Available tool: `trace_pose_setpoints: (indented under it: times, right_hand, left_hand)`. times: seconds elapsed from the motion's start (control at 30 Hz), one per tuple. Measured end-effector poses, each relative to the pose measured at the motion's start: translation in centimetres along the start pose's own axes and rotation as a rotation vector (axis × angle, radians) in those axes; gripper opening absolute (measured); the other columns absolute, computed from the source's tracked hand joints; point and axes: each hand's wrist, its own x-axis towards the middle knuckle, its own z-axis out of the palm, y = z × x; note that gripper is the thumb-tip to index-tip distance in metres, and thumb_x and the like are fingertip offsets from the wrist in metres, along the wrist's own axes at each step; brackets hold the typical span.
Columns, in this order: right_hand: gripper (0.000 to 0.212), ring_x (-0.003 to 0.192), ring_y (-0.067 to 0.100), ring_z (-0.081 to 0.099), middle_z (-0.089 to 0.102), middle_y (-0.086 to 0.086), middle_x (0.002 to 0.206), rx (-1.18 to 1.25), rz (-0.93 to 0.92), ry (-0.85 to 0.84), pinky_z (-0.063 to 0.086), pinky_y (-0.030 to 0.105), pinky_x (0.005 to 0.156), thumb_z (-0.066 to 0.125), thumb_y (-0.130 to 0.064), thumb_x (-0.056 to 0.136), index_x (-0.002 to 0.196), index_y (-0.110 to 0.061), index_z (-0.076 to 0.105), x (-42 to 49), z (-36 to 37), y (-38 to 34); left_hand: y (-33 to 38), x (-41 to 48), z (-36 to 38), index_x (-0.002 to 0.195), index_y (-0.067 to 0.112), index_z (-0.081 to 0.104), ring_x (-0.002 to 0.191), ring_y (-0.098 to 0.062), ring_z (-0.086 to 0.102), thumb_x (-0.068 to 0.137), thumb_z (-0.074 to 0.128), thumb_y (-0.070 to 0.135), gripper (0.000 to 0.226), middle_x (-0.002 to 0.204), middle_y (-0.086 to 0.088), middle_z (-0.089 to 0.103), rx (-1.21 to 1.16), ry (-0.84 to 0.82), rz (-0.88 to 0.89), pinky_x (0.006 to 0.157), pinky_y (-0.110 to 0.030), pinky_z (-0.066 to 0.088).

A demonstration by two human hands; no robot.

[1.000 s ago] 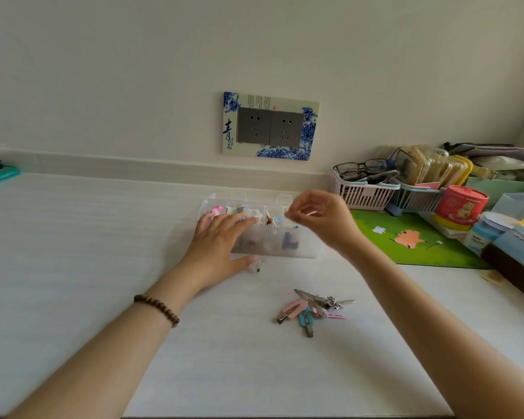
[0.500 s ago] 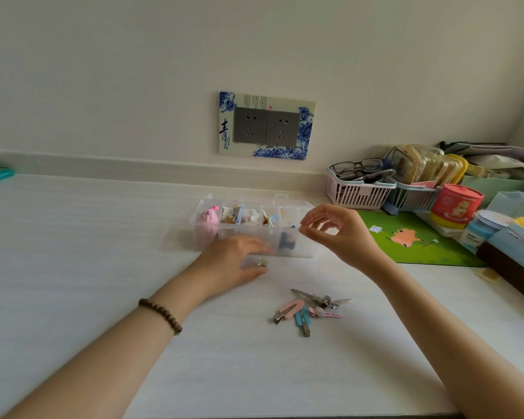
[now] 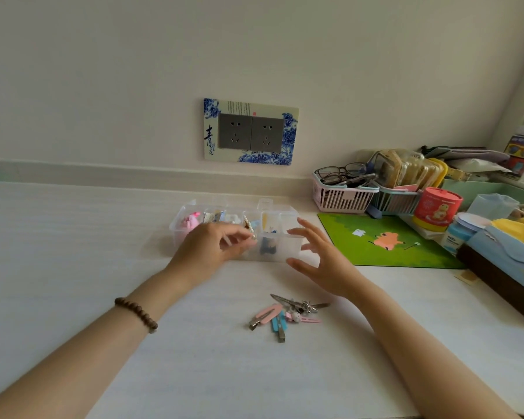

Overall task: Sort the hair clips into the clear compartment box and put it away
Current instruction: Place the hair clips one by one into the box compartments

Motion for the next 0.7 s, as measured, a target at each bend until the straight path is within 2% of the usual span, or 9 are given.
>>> trace_pose_setpoints:
  times: [0.07,0.17,0.3,0.4,0.57,0.63,0.7]
  right_hand:
    - [0.053,0.103,0.01,0.057,0.018,-0.013,0.153,0.016,0.003,0.005,0.049,0.032,0.093,0.065,-0.038,0.082,0.129,-0.035,0.042,0.1,0.0,0.1]
    - [0.054,0.101,0.011,0.058,0.016,-0.014,0.153,0.047,0.015,-0.009,0.049,0.028,0.091,0.066,-0.037,0.081,0.129,-0.035,0.042,0.1,0.0,0.2]
    - [0.056,0.101,0.01,0.057,0.014,-0.016,0.153,0.057,0.025,-0.022,0.05,0.024,0.088,0.067,-0.038,0.081,0.13,-0.035,0.04,0.2,0.0,0.3]
    - [0.057,0.102,0.011,0.057,0.013,-0.016,0.153,0.068,0.027,-0.034,0.051,0.024,0.087,0.067,-0.039,0.081,0.13,-0.036,0.04,0.2,0.0,0.4]
    - [0.061,0.103,0.01,0.057,0.013,-0.015,0.154,0.089,0.035,-0.07,0.049,0.02,0.088,0.068,-0.038,0.08,0.133,-0.037,0.037,0.2,-0.5,0.2]
    - [0.062,0.104,0.008,0.057,0.018,-0.013,0.153,0.114,0.041,-0.082,0.048,0.021,0.09,0.068,-0.037,0.079,0.134,-0.037,0.038,0.2,-1.1,-0.1]
    - [0.061,0.105,0.007,0.058,0.027,-0.01,0.15,0.159,0.055,-0.086,0.049,0.024,0.092,0.068,-0.037,0.078,0.132,-0.035,0.04,0.1,-2.1,-0.5]
  left_hand:
    - [0.9,1.5,0.0,0.089,0.024,0.072,0.071,-0.008,0.061,0.079,0.067,0.034,0.015,0.075,0.02,0.065,0.022,0.055,0.036,0.068,-0.02,0.049]
    - [1.3,3.8,0.5,0.093,0.024,0.071,0.081,-0.006,0.06,0.083,0.062,0.037,0.019,0.085,0.012,0.069,0.085,0.062,0.049,0.075,-0.029,0.049]
    - [0.6,6.4,2.6,0.097,0.028,0.069,0.089,-0.011,0.052,0.084,0.059,0.042,0.022,0.098,0.003,0.061,0.207,0.078,-0.052,0.074,-0.027,0.039]
    - [-0.5,7.0,3.5,0.101,0.028,0.068,0.11,-0.016,0.049,0.085,0.056,0.044,0.026,0.113,0.001,0.063,0.272,0.005,-0.097,0.088,-0.032,0.04]
    - [-0.9,5.5,3.4,0.11,0.023,0.064,0.115,-0.015,0.045,0.085,0.055,0.045,0.034,0.119,0.004,0.061,0.328,0.021,0.033,0.098,-0.034,0.036]
    - [-0.5,4.1,3.0,0.111,0.024,0.064,0.116,-0.013,0.044,0.081,0.053,0.053,0.044,0.122,0.004,0.059,0.296,-0.025,0.099,0.1,-0.035,0.035]
    - [0.0,2.5,2.6,0.109,0.025,0.065,0.114,-0.009,0.045,0.076,0.049,0.06,0.05,0.121,0.007,0.059,0.226,-0.041,0.149,0.1,-0.03,0.034]
